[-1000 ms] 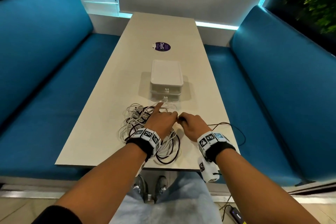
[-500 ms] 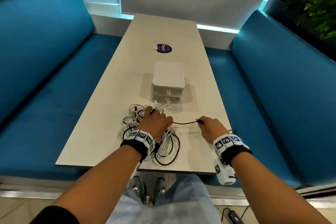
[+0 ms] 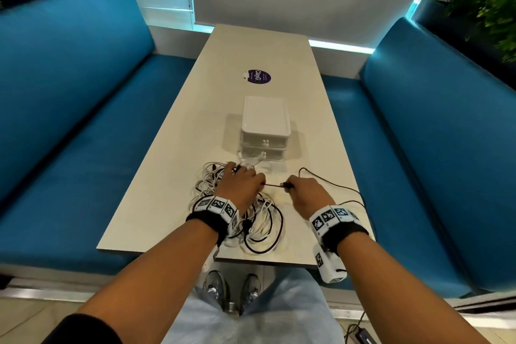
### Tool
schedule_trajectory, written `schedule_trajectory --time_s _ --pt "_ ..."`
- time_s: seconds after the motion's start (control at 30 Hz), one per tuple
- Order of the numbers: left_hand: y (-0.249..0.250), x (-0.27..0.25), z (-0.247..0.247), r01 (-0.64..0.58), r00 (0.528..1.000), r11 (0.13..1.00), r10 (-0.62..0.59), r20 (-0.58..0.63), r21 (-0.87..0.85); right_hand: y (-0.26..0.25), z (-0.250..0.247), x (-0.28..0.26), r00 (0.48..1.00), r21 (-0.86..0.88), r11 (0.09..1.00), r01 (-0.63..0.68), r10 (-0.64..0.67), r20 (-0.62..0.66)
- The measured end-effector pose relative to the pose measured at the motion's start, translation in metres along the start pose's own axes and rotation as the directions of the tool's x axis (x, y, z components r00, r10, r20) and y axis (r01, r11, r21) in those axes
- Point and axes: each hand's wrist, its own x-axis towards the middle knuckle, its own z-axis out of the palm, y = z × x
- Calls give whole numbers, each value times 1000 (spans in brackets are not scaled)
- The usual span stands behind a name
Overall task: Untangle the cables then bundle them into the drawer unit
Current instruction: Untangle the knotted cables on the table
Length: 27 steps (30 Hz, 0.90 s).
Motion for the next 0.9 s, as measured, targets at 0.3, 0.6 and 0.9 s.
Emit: schedule_trajectory --time_s 0.3,0.6,0.9 --pt "-19 -3 -3 40 999 996 -41 -9 -81 56 -19 -19 833 51 835 -548 550 -53" --pt "-24 -11 -14 28 999 980 -35 -35 -195 4 -1 -15 944 350 879 -323 323 59" --pt "-37 -25 -23 4 956 967 -79 -283 -255 -15 0 -21 974 343 912 -224 223 41"
